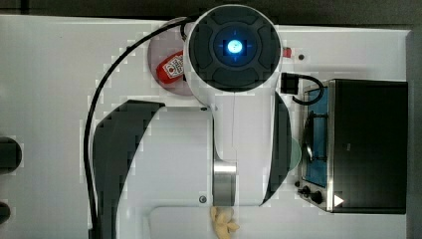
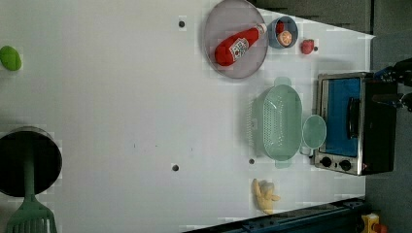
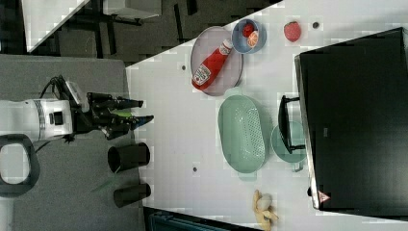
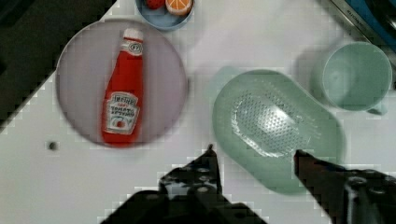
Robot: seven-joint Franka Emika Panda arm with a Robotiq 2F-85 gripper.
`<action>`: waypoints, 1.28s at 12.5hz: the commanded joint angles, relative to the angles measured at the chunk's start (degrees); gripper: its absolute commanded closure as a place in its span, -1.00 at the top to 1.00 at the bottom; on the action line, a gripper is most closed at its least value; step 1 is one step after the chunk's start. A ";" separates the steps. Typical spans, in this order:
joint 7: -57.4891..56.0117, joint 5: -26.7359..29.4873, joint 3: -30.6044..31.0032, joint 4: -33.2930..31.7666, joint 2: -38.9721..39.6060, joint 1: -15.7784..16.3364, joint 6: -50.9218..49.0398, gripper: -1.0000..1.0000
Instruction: Drag strainer right to left.
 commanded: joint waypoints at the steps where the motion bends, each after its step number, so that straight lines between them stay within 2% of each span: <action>1: -3.45 -1.44 -3.22 -15.34 -29.58 -2.36 -12.47 0.59; 3: -3.45 -1.44 -3.16 -15.51 -29.53 -2.35 -12.47 0.99; 5: -3.43 -1.44 -3.14 -17.26 -29.32 -2.35 -12.28 1.00; 8: -2.50 -1.44 -2.90 -23.44 -27.47 -2.35 -8.44 1.00; 10: -0.10 -1.44 -2.83 -28.86 -24.97 -2.35 -0.08 1.00; 13: 10.13 -1.44 -2.70 -36.65 -19.85 -2.34 14.65 1.00; 16: 20.72 -1.44 -2.67 -41.16 -12.58 -2.33 27.85 1.00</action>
